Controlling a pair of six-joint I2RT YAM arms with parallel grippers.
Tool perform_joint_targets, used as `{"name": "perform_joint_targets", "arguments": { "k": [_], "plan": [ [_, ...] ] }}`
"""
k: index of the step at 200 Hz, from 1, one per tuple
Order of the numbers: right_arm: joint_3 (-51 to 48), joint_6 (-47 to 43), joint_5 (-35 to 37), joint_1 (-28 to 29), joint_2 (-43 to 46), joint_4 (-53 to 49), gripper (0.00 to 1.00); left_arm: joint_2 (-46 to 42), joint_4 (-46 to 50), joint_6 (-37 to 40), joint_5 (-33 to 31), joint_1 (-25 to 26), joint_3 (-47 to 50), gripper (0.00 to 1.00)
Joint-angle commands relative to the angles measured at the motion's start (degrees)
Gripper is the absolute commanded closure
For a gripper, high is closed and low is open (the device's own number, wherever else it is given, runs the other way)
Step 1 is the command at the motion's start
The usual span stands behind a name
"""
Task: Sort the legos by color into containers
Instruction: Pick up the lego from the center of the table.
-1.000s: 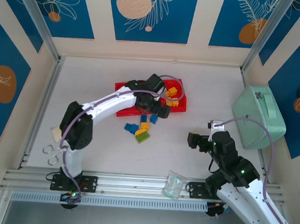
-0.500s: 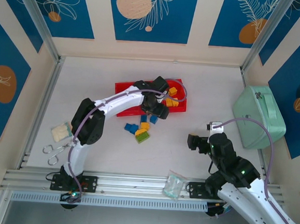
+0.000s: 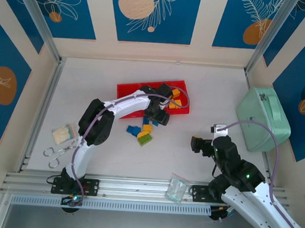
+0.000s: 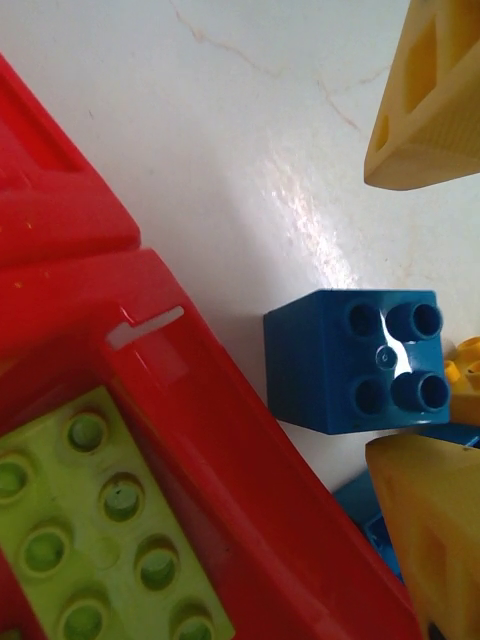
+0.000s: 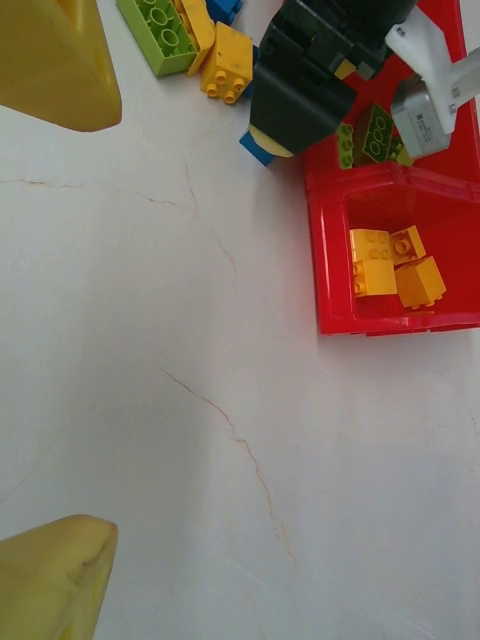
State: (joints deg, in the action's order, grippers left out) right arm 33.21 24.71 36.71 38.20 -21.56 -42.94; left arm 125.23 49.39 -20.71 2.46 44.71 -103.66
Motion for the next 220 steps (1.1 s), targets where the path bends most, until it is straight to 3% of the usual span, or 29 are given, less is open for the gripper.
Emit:
{"name": "perform_joint_targets", "arguments": {
  "k": [1,33,70,133,157,220],
  "plan": [
    [-0.42,0.25,1.52,0.26,0.64,0.40,0.01,1.53,3.43,-0.16,-3.41,0.30,-1.77,0.31],
    [-0.56,-0.18,0.91,0.21,0.55,0.84,0.01,3.34,4.26,-0.03,-4.22,0.25,-3.39,0.31],
    [-0.54,-0.08,0.78,0.21,0.56,0.76,0.01,6.91,4.96,0.71,-0.29,0.23,-7.03,0.42],
    [-0.77,-0.27,0.06,0.65,0.47,1.04,0.01,9.15,6.99,0.22,-1.57,0.35,-9.15,0.63],
    [-0.75,-0.36,-0.49,0.72,0.25,1.15,0.01,8.17,7.67,0.41,-1.43,0.46,-8.47,0.72],
    [-0.54,-0.28,-0.45,0.91,-0.10,1.10,0.01,-0.69,13.02,0.41,-2.15,2.02,-7.72,0.76]
  ]
}}
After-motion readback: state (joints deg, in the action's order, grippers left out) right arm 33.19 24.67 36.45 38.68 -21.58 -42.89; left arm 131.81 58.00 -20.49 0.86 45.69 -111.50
